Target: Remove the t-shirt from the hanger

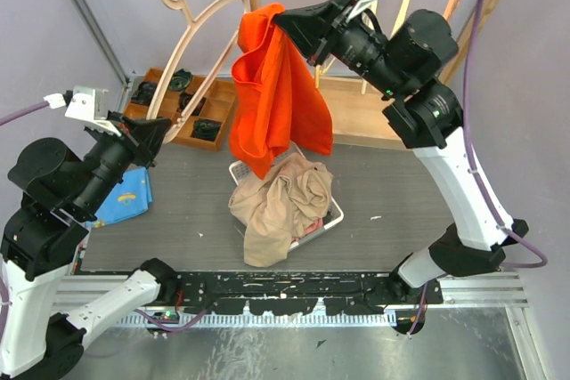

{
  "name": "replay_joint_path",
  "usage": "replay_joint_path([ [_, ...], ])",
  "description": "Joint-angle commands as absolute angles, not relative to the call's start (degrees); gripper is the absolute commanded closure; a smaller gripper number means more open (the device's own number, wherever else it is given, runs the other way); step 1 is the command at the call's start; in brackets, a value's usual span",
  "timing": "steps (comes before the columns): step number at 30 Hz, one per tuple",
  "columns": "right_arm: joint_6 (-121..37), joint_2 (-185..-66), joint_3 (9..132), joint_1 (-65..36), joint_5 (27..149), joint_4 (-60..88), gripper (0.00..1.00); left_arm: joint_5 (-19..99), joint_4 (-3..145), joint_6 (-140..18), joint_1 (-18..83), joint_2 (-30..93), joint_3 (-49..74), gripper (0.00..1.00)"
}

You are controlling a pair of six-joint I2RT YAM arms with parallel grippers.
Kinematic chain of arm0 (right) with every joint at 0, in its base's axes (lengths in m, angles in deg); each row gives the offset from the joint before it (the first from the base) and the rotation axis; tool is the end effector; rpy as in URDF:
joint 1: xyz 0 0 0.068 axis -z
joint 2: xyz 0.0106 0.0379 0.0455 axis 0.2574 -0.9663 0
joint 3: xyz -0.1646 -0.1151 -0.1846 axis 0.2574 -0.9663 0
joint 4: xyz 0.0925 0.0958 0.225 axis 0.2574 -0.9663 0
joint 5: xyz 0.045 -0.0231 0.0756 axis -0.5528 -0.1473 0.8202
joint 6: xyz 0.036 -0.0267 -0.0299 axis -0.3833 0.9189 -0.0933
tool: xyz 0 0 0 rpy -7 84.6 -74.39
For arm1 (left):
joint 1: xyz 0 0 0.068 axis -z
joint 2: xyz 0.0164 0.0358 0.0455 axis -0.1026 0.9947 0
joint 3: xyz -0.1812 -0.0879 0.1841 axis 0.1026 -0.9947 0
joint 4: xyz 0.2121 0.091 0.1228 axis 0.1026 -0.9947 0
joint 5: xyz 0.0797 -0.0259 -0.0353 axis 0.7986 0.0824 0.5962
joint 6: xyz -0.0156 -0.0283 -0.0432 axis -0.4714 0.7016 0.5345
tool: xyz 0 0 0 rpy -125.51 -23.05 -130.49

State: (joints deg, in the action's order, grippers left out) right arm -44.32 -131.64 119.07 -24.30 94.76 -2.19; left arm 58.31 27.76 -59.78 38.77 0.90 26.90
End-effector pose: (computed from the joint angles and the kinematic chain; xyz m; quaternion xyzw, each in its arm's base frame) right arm 0.2034 0.1771 0.6093 -0.2450 0.5225 0.3975 0.7134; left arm 0.0763 -0.0420 0.5081 0.0620 0.7022 -0.2167 0.6754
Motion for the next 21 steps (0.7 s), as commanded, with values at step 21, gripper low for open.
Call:
replay_joint_path([
  [21, -40.37, -120.80, 121.20, -29.56, 91.36, 4.34, 0.99, 58.16, 35.18, -57.96, 38.67, 3.51, 27.79, 1.00],
])
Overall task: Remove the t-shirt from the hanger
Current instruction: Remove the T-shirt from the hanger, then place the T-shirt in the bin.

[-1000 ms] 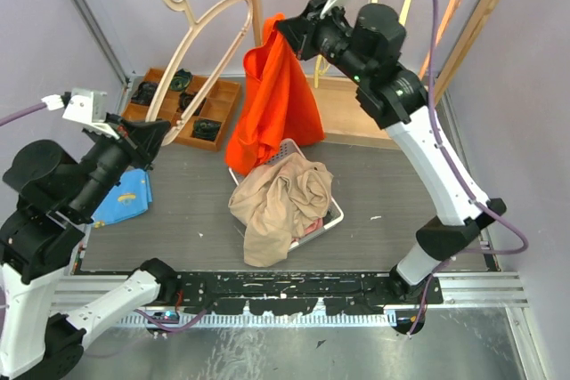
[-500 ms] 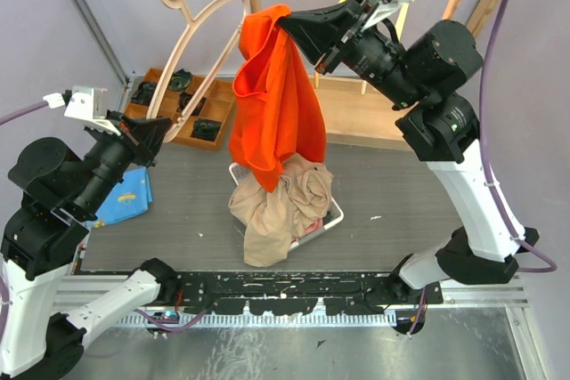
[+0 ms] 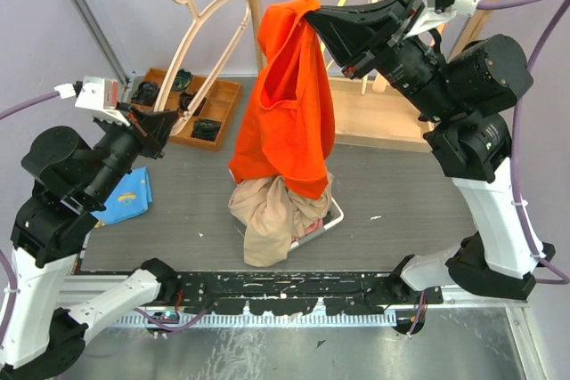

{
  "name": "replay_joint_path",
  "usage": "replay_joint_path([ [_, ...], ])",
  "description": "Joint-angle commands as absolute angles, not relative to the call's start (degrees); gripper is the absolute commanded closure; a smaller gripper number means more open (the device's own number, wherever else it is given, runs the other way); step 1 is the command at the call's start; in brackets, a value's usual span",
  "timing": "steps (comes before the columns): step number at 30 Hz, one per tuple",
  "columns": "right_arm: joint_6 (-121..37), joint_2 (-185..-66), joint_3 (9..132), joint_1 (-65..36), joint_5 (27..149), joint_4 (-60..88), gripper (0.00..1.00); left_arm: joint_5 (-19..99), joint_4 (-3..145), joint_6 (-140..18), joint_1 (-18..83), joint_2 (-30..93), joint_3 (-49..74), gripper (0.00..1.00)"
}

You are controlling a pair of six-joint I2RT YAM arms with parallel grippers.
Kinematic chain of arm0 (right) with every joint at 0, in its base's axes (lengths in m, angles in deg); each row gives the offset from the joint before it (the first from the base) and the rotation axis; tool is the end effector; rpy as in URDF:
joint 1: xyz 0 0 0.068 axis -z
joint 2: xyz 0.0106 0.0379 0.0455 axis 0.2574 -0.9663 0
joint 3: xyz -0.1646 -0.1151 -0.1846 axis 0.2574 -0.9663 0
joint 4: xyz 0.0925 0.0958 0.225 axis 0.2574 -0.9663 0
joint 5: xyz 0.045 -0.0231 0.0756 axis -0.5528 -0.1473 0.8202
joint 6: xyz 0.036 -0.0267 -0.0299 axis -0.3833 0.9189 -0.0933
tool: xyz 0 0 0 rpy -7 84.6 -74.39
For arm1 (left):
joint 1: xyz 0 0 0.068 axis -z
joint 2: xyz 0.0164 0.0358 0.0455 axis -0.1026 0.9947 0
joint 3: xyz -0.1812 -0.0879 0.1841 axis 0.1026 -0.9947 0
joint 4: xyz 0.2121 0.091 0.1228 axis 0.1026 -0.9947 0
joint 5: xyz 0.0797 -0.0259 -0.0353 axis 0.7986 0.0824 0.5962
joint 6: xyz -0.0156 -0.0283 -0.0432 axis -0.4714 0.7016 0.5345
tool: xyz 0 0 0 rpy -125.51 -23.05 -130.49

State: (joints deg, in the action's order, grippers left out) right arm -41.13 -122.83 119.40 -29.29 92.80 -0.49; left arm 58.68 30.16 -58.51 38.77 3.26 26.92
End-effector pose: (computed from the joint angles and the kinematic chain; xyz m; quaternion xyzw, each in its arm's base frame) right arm 0.1294 0.1362 0.6459 -0.2478 0.4324 0.4141 0.7617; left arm 0.0900 -0.0506 0.5097 0.0518 0.7026 -0.2222 0.6740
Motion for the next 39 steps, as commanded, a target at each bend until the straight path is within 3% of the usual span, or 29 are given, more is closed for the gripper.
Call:
replay_joint_path([
  [1, -40.30, -120.67, 121.80, -29.59, 91.23, 4.41, 0.99, 58.11, 35.40, -57.96, 38.67, 3.71, 27.79, 1.00],
  [14, -41.59, -118.09, 122.86, -29.60, 91.74, 4.72, 0.99, 57.49, 36.28, -57.57, 38.65, 5.72, 28.28, 1.00],
  [26, -49.33, -106.10, 97.97, -29.59, 96.06, 4.32, 0.99, 57.85, 35.90, -57.87, 38.67, 6.33, 29.50, 1.00],
  [39, -45.58, -106.17, 85.18, -33.84, 90.24, -4.03, 0.99, 57.58, 35.64, -57.86, 38.69, 7.18, 30.22, 1.00],
])
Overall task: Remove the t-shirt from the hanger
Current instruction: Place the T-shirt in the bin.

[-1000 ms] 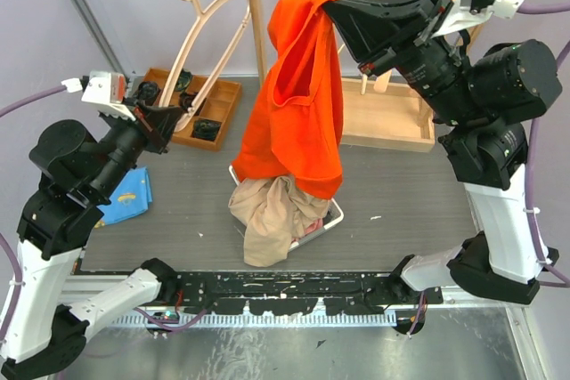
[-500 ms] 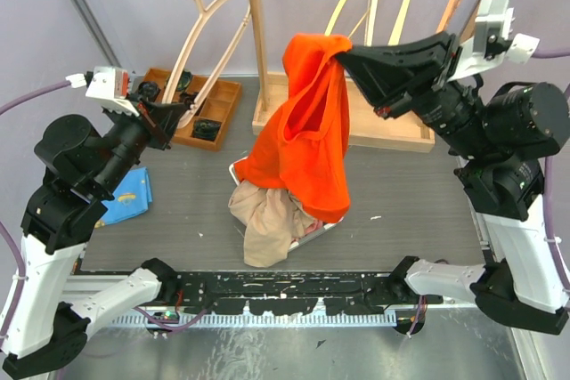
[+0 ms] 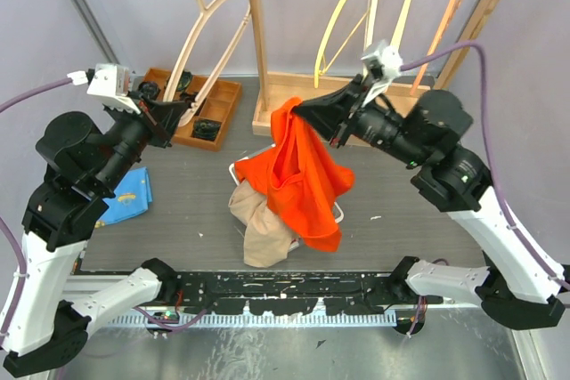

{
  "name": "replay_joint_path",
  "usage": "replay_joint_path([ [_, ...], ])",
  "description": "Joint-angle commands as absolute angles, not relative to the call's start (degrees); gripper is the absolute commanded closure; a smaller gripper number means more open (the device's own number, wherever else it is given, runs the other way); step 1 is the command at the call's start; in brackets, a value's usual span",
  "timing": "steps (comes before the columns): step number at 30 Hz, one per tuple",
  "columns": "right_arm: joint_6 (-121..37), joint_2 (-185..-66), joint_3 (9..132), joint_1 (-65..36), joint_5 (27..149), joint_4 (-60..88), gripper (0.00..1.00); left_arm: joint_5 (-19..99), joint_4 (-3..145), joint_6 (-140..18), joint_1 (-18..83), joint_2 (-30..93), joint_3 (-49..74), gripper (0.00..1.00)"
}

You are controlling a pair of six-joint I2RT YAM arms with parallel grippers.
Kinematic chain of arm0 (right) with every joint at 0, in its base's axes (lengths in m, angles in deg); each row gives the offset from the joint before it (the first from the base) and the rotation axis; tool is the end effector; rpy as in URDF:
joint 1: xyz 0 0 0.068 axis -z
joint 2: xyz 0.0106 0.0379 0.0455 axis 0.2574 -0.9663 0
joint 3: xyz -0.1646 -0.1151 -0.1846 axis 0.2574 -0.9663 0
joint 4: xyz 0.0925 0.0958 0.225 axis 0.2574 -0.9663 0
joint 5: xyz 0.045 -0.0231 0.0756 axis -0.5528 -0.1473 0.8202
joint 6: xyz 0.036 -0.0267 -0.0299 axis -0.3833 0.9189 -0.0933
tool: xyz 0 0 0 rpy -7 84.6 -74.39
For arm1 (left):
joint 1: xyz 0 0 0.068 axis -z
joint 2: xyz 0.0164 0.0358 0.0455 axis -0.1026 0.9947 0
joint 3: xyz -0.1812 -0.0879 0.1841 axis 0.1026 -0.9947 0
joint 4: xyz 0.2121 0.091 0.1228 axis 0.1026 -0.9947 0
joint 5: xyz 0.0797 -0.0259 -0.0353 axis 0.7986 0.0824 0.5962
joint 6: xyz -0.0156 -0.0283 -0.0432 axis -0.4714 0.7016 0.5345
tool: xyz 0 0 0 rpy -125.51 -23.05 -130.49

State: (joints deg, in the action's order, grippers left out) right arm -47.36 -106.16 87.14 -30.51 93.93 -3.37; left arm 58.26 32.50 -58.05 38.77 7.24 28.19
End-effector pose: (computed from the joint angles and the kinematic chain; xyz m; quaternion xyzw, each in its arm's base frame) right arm 0.1223 0.1356 0.5452 -0.2645 0.5697 0.4368 0.6439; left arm 0.1094 -0.0635 0.5135 0.0522 0.7049 -0.2262 0.6703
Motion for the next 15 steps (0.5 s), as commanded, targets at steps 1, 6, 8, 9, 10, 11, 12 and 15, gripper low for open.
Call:
replay_joint_path([
  [1, -45.09, -106.30, 84.29, -35.37, 88.81, -4.50, 0.99, 57.50, 35.62, -57.81, 38.67, 7.21, 30.24, 1.00],
  [6, -44.08, -107.33, 80.50, -43.04, 80.49, -4.31, 1.00, 57.36, 35.58, -57.10, 38.67, 6.94, 30.11, 1.00],
  [8, -43.63, -108.71, 81.01, -45.64, 76.80, -4.89, 0.99, 57.39, 35.59, -56.83, 38.67, 6.59, 29.87, 1.00],
  [9, -43.73, -109.43, 81.48, -46.64, 74.95, -5.41, 0.99, 57.48, 35.56, -56.77, 38.67, 6.40, 29.75, 1.00],
  [10, -44.04, -110.29, 82.01, -47.37, 72.94, -6.09, 0.99, 57.49, 35.49, -56.68, 38.67, 6.12, 29.58, 1.00],
  [11, -44.44, -110.83, 82.15, -47.89, 71.18, -6.86, 0.99, 57.56, 35.40, -56.53, 38.67, 5.87, 29.34, 1.00],
  [12, -44.72, -111.04, 81.97, -48.17, 69.80, -7.40, 0.99, 57.50, 35.29, -56.36, 38.67, 5.69, 29.10, 1.00],
  [15, -46.49, -110.38, 79.60, -48.83, 63.26, -8.68, 0.99, 57.57, 35.18, -55.87, 38.67, 4.76, 28.27, 1.00],
])
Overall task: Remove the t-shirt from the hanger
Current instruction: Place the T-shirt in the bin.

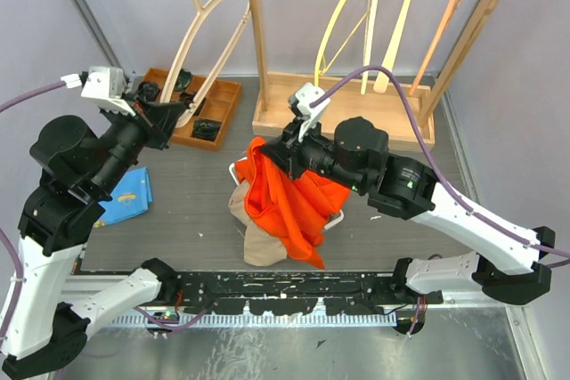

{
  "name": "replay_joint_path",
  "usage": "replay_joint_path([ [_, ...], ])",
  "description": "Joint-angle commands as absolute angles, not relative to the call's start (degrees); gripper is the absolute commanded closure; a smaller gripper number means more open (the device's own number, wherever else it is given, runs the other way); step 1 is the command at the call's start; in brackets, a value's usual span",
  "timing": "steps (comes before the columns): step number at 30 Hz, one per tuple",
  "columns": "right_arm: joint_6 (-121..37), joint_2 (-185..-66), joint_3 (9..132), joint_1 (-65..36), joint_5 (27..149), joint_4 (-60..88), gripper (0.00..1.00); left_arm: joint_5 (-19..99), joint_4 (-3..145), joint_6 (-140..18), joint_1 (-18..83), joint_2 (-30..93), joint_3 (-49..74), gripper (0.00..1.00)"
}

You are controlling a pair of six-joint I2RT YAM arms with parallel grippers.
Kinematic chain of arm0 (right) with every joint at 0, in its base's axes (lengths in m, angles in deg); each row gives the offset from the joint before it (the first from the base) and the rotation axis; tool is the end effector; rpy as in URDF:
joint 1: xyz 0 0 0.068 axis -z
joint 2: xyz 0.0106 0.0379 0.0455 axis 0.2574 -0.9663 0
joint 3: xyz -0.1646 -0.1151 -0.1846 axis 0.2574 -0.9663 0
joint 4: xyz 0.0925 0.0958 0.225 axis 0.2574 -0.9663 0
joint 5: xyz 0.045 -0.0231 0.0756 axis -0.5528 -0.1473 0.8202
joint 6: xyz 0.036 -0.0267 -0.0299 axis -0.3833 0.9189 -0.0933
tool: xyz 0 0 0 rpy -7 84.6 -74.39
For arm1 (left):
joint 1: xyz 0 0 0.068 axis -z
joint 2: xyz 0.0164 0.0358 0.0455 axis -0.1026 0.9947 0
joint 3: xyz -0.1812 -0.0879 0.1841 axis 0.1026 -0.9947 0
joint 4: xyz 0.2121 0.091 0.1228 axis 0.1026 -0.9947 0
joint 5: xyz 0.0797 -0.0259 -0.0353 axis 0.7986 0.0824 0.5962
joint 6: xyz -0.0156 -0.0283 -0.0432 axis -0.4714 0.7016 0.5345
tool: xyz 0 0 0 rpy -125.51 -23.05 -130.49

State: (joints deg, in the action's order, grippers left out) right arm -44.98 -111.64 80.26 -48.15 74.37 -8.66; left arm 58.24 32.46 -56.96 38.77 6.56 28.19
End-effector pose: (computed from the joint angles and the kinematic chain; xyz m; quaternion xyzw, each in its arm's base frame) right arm 0.1129 0.2135 0.4799 -0.2976 0.6752 0.3677 0.5659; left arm 0.1054 -0.0609 0.5146 0.0446 0.7015 -0.2346 0.6715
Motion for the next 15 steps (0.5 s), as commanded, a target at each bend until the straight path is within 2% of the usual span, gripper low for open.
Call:
replay_joint_path([
  [1, -46.90, -109.78, 78.46, -48.92, 61.60, -8.97, 0.99, 57.62, 35.06, -55.78, 38.67, 4.49, 28.03, 1.00],
  [7, -49.03, -108.14, 73.29, -49.65, 53.85, -12.43, 0.99, 57.69, 34.06, -55.09, 38.63, 3.78, 28.33, 1.00],
  [15, -51.15, -112.34, 70.51, -49.94, 52.05, -14.31, 0.99, 56.49, 33.22, -54.69, 38.65, 5.92, 31.14, 1.00],
])
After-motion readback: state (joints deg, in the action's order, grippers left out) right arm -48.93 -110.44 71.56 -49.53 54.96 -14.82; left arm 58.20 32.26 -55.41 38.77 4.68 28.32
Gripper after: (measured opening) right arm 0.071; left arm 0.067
